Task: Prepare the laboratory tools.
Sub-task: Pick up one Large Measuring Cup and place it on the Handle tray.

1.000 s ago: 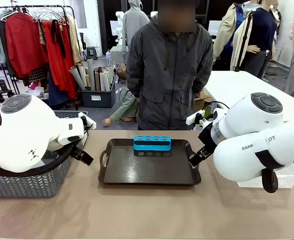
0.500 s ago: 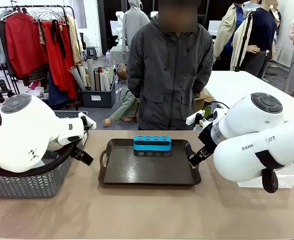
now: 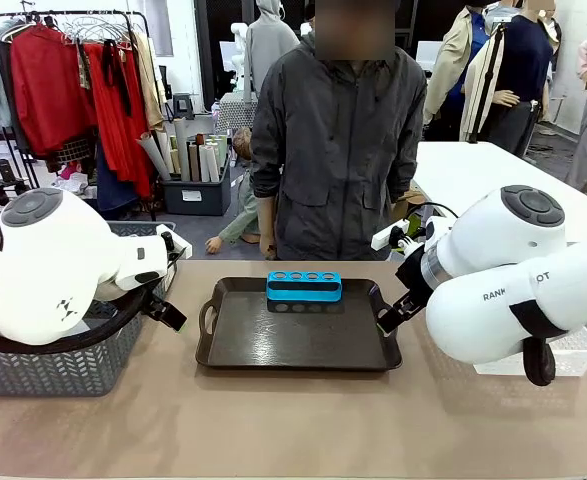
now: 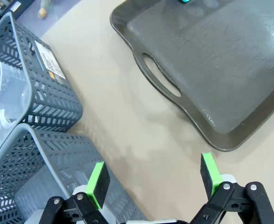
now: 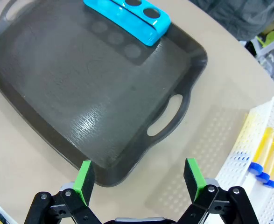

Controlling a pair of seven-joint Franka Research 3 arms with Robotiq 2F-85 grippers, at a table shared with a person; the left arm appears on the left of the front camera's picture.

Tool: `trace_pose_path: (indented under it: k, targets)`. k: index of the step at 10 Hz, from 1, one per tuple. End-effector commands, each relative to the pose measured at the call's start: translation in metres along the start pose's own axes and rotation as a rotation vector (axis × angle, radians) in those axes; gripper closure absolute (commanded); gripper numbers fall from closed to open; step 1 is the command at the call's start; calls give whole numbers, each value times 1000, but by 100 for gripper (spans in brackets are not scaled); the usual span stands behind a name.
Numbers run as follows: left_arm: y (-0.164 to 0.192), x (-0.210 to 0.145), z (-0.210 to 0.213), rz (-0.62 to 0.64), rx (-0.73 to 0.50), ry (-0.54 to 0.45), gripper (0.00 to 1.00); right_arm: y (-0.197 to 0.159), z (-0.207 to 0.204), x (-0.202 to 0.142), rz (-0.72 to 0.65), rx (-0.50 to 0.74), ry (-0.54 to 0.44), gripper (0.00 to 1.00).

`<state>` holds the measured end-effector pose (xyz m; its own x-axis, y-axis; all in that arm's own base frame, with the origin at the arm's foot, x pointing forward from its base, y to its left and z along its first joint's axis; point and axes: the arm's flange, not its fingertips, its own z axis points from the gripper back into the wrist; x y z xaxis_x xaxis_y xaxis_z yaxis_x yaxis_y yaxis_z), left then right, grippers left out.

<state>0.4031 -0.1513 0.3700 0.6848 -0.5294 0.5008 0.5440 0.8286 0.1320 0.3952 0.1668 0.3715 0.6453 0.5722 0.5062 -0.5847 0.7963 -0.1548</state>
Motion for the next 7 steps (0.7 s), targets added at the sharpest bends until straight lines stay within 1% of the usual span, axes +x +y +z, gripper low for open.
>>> trace_pose_path:
  k: [1,6,7]
  targets:
    - [0,0,0,0,0,0,0,0,0,0,-1,0,0,0]
    - [0,0,0,0,0,0,0,0,0,0,0,0,0,0]
    - [-9,4,7,-37,-9,-15,0,2,4,3,30,-33,24,0]
